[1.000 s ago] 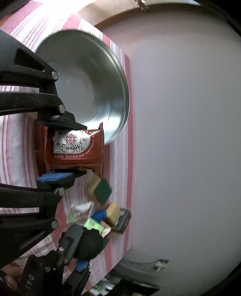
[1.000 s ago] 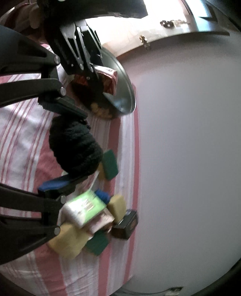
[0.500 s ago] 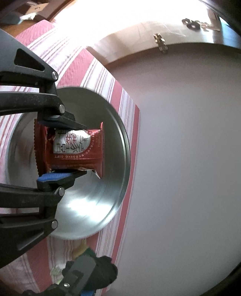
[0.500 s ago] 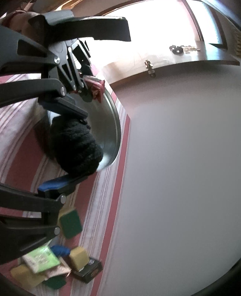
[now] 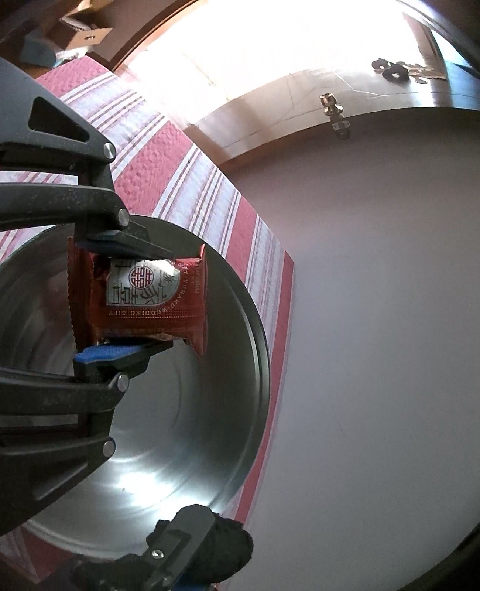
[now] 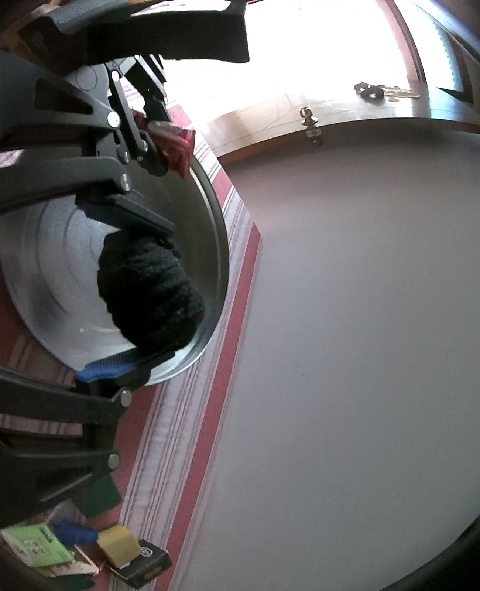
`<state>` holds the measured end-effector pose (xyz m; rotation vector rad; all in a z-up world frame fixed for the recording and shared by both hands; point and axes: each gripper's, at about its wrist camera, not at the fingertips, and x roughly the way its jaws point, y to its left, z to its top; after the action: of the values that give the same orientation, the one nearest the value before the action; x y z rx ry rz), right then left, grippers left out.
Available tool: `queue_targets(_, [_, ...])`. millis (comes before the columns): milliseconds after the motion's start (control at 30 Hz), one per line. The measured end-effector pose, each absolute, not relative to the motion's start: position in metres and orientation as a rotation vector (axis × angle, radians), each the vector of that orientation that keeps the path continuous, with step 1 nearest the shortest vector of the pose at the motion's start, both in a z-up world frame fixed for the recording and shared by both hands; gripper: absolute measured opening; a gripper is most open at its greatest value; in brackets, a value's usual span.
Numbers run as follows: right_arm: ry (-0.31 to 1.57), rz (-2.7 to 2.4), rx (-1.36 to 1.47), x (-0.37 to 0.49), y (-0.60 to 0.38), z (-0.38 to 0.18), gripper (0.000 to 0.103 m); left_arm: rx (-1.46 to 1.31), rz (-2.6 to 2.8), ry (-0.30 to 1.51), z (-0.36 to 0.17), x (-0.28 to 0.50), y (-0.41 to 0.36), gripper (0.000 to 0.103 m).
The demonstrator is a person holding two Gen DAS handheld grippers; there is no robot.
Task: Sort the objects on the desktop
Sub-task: 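Open both grippers to drop the red packet and black sock into the tin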
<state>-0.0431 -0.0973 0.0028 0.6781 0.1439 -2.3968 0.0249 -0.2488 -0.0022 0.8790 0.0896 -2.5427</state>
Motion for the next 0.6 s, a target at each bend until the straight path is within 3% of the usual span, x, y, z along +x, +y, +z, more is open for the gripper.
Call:
queue_targets(433, [0.174, -2.375, 0.719, -0.054, -0.098, -0.015, 0.062, 0.903, -2.485, 0.083, -0.01, 0.016, -0.251, 0.042])
queue_targets(500, [0.166, -2.378, 0.692, -0.052, -0.097, -0.013, 0.071, 0.894, -2.49, 0.124, -0.011, 0.019, -0.255, 0.047])
queue_targets(567, [0.154, -2.412, 0.635, -0.046, -0.089, -0.009, 0.089, 0.856, -2.516, 0.148, -0.01, 0.024, -0.258, 0.063])
queue_targets(600, [0.149, -2.433, 0.607, -0.043, -0.085, -0.006, 0.091, 0.834, -2.543, 0.173, -0.01, 0.027, -0.258, 0.064])
